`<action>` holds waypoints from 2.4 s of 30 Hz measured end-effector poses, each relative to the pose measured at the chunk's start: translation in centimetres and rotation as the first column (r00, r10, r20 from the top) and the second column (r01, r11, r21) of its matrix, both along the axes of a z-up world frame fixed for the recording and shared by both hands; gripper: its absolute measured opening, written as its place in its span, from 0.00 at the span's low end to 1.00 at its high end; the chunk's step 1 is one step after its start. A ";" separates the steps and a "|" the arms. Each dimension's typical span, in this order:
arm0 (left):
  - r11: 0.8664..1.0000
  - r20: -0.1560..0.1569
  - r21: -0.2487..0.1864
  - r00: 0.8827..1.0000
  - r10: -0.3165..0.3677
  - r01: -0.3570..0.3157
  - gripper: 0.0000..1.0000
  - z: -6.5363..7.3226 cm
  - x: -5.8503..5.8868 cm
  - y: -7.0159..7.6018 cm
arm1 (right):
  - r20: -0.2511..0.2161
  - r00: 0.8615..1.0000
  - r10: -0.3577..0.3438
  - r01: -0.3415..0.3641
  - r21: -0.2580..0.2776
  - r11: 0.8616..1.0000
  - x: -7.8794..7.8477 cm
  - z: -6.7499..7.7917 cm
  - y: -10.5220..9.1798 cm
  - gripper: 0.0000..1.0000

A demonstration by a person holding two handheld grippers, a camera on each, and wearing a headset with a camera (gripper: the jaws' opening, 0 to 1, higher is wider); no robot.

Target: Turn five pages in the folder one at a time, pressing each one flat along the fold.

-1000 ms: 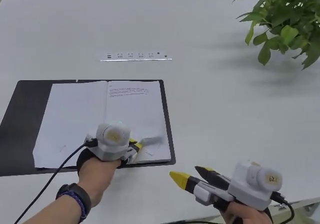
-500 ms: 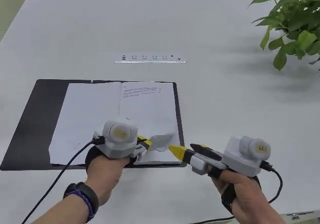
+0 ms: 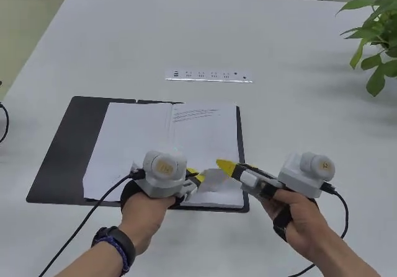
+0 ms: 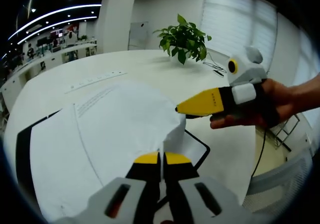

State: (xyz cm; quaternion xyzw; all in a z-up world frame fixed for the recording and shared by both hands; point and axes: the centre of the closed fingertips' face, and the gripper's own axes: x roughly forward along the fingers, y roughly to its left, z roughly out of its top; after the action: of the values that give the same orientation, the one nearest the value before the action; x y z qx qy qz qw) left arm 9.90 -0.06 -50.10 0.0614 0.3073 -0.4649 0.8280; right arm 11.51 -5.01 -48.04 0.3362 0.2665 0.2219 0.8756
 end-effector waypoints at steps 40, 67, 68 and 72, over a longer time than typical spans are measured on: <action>0.998 0.049 -0.003 0.997 0.064 -0.064 0.42 4.9 0.0 8.3 | 0.023 0.998 -0.059 0.057 0.095 0.994 1.0 2.8 1.2 0.00; 0.982 0.109 -0.027 0.976 0.188 -0.187 0.64 8.5 0.9 18.5 | 0.083 0.996 -0.009 -0.003 0.147 0.989 4.1 6.4 9.0 0.00; 0.981 0.110 -0.026 0.975 0.192 -0.190 0.64 8.6 0.9 18.9 | 0.086 0.996 -0.006 -0.007 0.148 0.989 4.2 6.5 9.3 0.00; 0.979 0.126 -0.017 0.970 0.206 -0.205 0.64 9.1 0.8 20.8 | 0.100 0.995 0.020 -0.035 0.150 0.988 4.6 7.1 11.2 0.00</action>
State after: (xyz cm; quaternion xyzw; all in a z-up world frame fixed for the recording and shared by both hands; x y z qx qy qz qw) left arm 10.68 20.77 -41.01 0.0572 0.2576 -0.3724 0.8898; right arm 16.16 6.17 -40.98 0.3869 0.2102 0.2698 0.8564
